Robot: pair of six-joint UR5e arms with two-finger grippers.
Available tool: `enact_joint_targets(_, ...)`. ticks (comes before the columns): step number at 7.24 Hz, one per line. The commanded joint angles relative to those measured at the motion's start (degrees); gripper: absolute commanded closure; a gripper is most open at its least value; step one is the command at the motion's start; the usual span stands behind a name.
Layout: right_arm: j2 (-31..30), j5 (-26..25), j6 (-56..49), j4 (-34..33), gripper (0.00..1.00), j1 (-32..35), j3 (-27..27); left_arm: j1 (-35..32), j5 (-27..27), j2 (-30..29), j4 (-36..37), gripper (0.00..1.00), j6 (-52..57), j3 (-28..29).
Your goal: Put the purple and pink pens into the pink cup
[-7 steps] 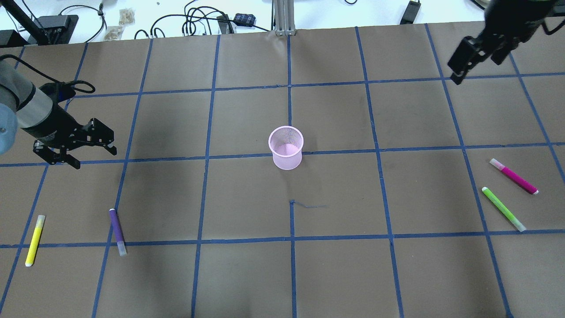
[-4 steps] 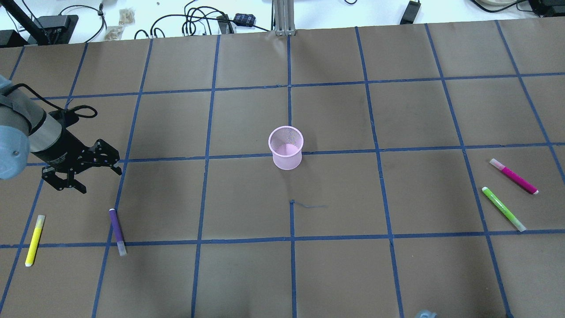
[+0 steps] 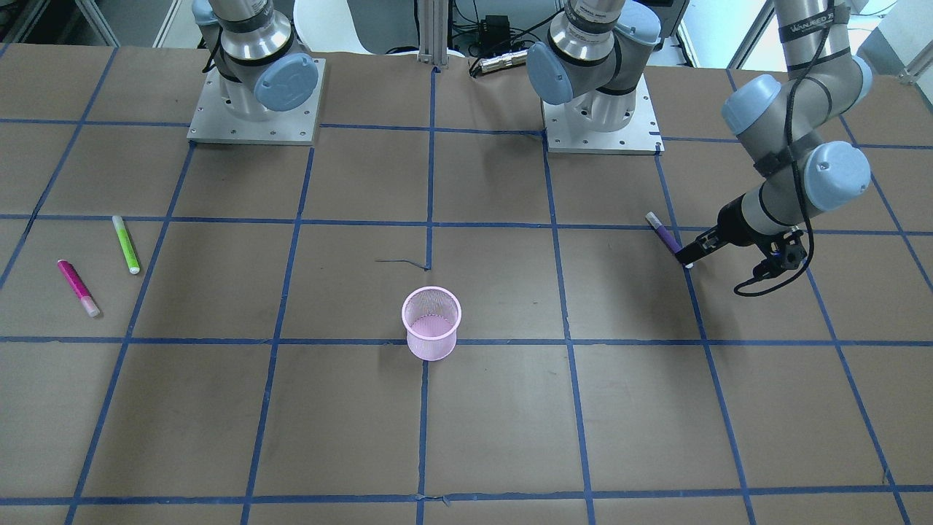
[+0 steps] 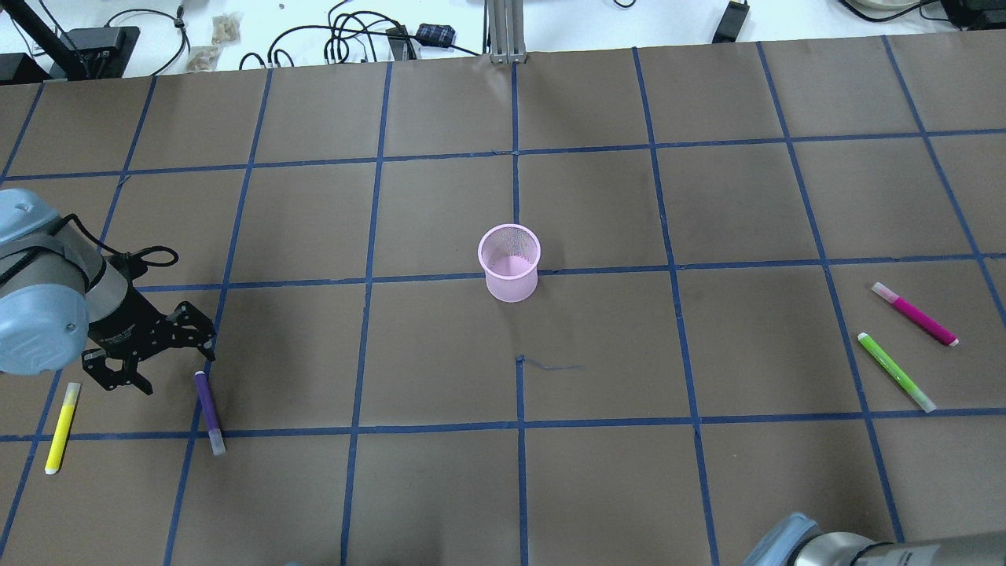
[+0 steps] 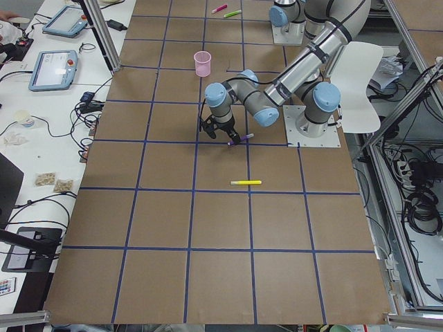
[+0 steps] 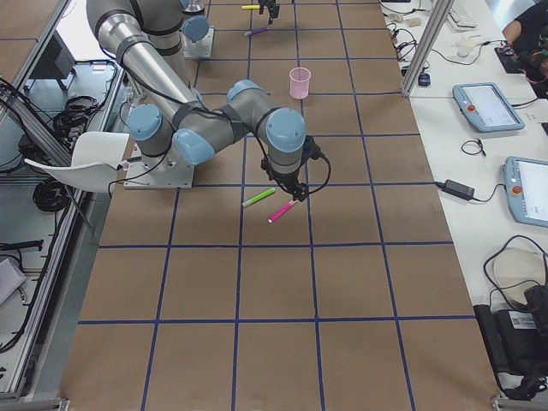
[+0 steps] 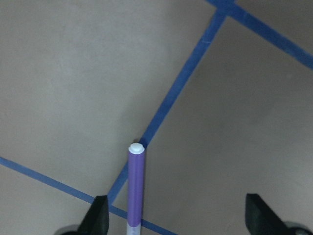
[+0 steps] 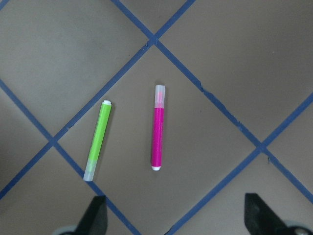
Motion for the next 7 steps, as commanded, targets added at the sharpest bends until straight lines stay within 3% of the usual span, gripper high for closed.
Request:
enact_joint_targets(1, 5.0, 4.5, -4.2, -16.7, 0.03, -3.1, 10.9, 0.2, 0.0, -1.1, 0.5, 0.02, 1.0, -0.7)
enact_joint_targets(2, 5.4, 7.4, -4.3, -20.8, 0.04, -3.9, 15.2, 0.2, 0.4, -1.8, 0.4, 0.04, 1.1, -0.6)
enact_joint_targets(3, 6.0, 9.5, -4.7, -21.8, 0.07, -4.1, 16.5, 0.2, 0.5, -2.8, 0.1, 0.16, 1.2, -0.6)
enact_joint_targets(7, 10.2, 11.7, -9.0, -22.2, 0.11, -6.4, 16.8, -0.3, 0.3, -4.5, 0.4, 0.15, 1.1, 0.0)
